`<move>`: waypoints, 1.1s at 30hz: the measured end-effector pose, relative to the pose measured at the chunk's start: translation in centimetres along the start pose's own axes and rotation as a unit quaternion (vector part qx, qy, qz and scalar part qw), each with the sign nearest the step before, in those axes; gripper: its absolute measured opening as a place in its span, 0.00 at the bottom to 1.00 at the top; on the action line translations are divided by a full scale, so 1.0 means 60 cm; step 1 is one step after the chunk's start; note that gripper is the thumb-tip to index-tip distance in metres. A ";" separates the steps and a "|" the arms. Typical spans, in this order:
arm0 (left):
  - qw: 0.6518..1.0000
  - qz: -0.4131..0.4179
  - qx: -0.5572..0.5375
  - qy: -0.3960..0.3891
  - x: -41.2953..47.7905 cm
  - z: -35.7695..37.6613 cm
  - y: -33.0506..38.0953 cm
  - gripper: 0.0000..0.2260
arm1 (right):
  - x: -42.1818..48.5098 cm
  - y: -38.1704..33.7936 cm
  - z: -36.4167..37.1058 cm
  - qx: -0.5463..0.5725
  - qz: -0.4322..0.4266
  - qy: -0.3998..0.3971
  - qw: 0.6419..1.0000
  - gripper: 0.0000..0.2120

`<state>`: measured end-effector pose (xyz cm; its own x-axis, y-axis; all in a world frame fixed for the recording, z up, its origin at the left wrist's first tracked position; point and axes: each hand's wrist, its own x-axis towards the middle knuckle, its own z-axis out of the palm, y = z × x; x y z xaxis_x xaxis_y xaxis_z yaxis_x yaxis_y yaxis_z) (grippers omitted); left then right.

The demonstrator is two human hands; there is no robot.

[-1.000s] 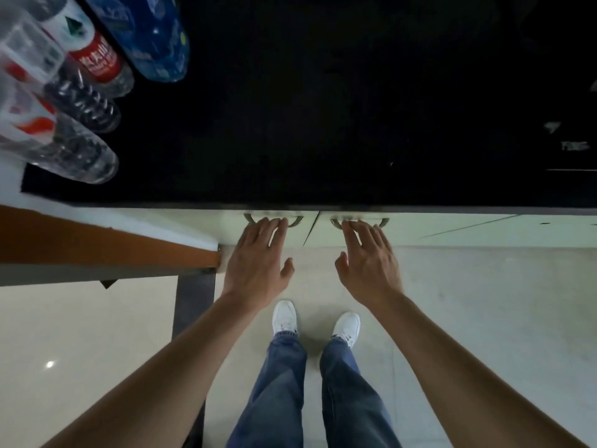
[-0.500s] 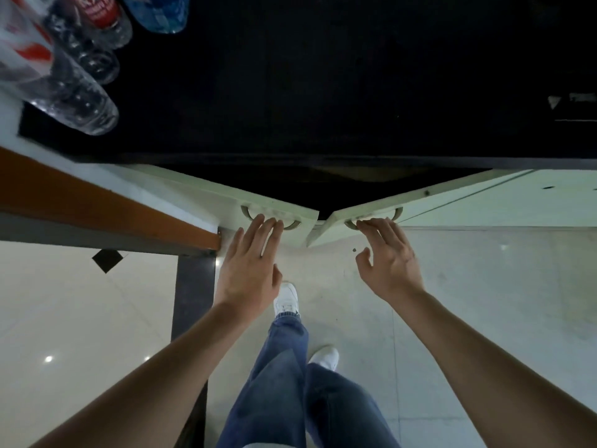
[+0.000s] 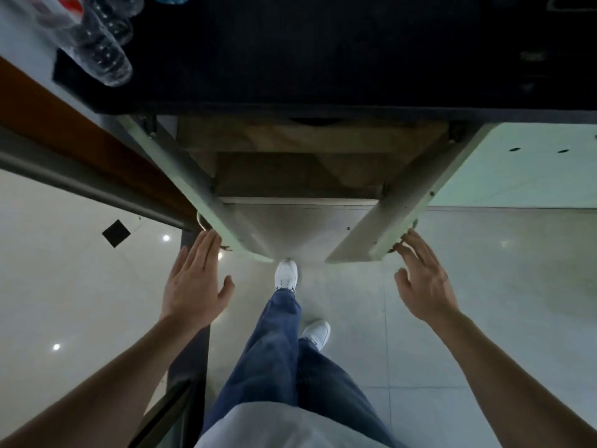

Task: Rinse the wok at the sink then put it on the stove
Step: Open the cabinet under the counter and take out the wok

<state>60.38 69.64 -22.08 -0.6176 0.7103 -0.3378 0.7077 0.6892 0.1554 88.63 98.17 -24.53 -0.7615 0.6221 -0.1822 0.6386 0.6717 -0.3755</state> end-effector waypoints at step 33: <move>0.987 -0.134 0.079 -0.025 0.003 0.036 -0.094 0.34 | -0.006 0.116 -0.004 -0.233 0.136 -0.085 0.959 0.37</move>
<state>57.00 65.58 -25.06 -0.7751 0.4944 -0.3933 0.5680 0.8179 -0.0912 93.36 102.69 -26.85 -0.5408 0.7522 -0.3764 0.7670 0.6247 0.1464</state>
